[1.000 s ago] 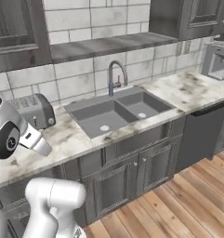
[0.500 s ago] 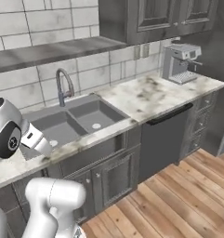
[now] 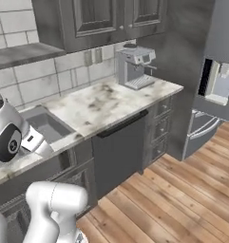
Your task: Pick up both pears from the fridge and place them inside the tupperware on the counter.
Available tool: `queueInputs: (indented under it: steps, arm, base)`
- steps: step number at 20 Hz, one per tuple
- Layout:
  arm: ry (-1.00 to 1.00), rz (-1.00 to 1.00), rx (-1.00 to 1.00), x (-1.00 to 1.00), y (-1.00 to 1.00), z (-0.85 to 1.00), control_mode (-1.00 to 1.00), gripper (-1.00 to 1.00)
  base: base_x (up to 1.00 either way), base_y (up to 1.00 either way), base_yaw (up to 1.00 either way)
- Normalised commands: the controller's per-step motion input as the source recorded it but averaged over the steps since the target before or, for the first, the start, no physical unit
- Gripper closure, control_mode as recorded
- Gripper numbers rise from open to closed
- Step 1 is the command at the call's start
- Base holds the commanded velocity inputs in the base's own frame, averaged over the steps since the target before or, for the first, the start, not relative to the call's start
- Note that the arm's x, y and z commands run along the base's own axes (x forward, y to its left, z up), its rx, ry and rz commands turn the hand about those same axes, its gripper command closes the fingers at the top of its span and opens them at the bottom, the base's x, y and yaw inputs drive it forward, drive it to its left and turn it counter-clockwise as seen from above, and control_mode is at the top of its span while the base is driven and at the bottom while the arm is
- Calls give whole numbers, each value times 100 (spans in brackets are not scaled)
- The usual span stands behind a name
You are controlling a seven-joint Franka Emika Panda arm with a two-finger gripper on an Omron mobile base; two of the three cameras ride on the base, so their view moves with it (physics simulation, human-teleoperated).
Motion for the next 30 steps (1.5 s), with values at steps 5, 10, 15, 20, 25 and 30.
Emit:
queueInputs:
  steps: [5, 10, 15, 20, 25, 30]
  arm:
    - [0, 0, 0, 0, 0, 0, 100, -100]
    - [0, 0, 0, 0, 0, 0, 100, -100]
    - [0, 0, 0, 0, 0, 0, 100, -100]
    - [0, 0, 0, 0, 0, 0, 100, -100]
    - [0, 0, 0, 0, 0, 0, 100, -100]
    - [0, 0, 0, 0, 0, 0, 100, -100]
  base:
    - [50, -82, -34]
    - [53, -77, -36]
    - [59, -68, -41]
    - [62, -62, -40]
    - [78, -55, -28]
    - [89, -55, -11]
